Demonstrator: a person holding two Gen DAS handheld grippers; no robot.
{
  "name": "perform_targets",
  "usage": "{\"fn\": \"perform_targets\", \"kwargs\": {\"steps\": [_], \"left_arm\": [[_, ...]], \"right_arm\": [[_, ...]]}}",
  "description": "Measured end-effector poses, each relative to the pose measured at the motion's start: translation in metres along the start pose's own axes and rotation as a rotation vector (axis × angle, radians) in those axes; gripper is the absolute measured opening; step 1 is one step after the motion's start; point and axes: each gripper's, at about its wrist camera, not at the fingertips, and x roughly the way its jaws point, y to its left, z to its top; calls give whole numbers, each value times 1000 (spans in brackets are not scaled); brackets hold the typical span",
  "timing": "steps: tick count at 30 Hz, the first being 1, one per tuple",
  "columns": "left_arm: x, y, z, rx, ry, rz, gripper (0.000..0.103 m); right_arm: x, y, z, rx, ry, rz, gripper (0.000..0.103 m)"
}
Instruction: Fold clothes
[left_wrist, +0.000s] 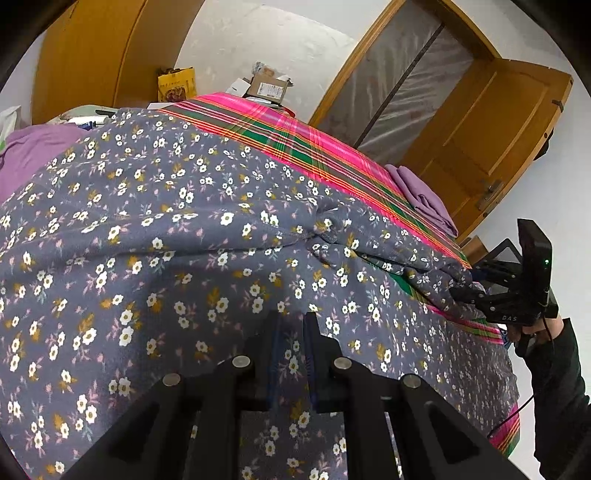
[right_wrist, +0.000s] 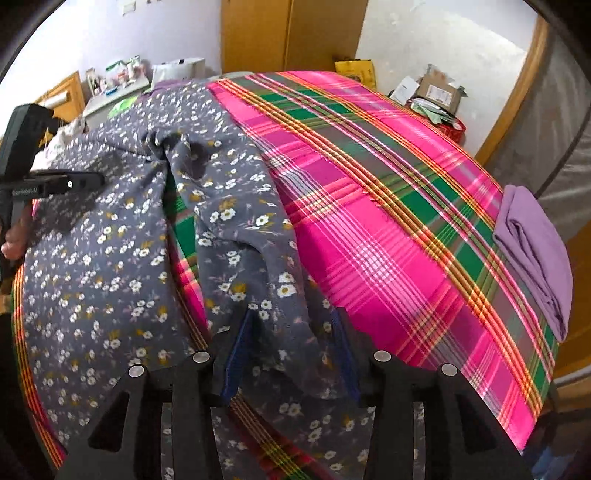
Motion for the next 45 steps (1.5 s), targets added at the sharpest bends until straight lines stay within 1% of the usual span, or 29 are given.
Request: {"fn": "perform_targets", "kwargs": {"steps": [1,2,3,4,6,7,8,9,10,12,13,14,15,16,18,19,20,22,24,26,27,30,32,34,39,43,45], "left_arm": [[0,1,0,-3,0,-3,12],[-1,2,-1,-5,-1,-6,12],[-1,2,-1,-7,-1,-8,12],[-1,3,-1,-9,-1,-10,12],[-2,3,-2,-9,-1,-11,12],[-2,3,-2,-10,-1,-12,12],[-2,3,-2,-10,-1,-12,12],[-2,4,-2,-10,-1,-12,12],[-3,4,-2,-10,-2,-11,12],[-3,3,-2,-6,-2,-6,12],[-3,2,-2,-3,-2,-2,12],[-3,1,-2,3,-2,4,12],[-3,-2,-2,17,-1,18,12],[-3,-6,-2,34,-1,35,12],[-4,-13,-3,65,2,65,12],[-5,-15,-3,68,8,66,12],[-7,-16,-3,64,13,58,12],[-12,-18,-1,65,7,46,12],[-17,-21,3,76,-10,52,12],[-20,-25,7,84,-24,52,12],[-21,-27,9,89,-30,51,12],[-18,-28,14,100,-37,61,12],[-13,-26,12,98,-24,66,12],[-8,-24,10,96,-9,72,12],[1,-21,5,91,16,80,12],[4,-20,4,92,16,79,12],[5,-21,4,91,16,77,13]], "right_arm": [[0,-1,1,0,4,7,45],[-1,-1,2,-6,0,3,38],[-3,0,4,-17,-10,-12,7],[-6,2,7,-27,-27,-42,6],[-16,4,16,-36,-79,-144,6],[-25,4,22,-36,-121,-220,6],[-35,5,28,-39,-172,-322,6],[-47,9,33,-44,-231,-441,6],[-57,14,37,-54,-284,-530,6],[-71,27,41,-84,-350,-626,7],[-72,35,42,-121,-354,-661,7],[-67,42,40,-165,-323,-666,7],[-60,46,36,-200,-277,-640,7],[-51,51,29,-231,-223,-590,8],[-39,59,10,-258,-123,-439,8],[-33,63,0,-266,-74,-357,11],[-31,68,-8,-275,-42,-296,13],[-32,77,-20,-285,-12,-210,17],[-37,77,-27,-262,-8,-126,21],[-47,67,-26,-202,-56,-92,22],[-54,56,-21,-147,-96,-84,23],[-63,23,-6,11,-204,-81,32],[-59,-4,3,102,-222,-81,32],[-43,-34,10,185,-199,-62,33],[-5,-81,7,282,-89,-12,33],[8,-95,-9,329,-53,36,33],[13,-93,-11,312,-38,49,33]]}}
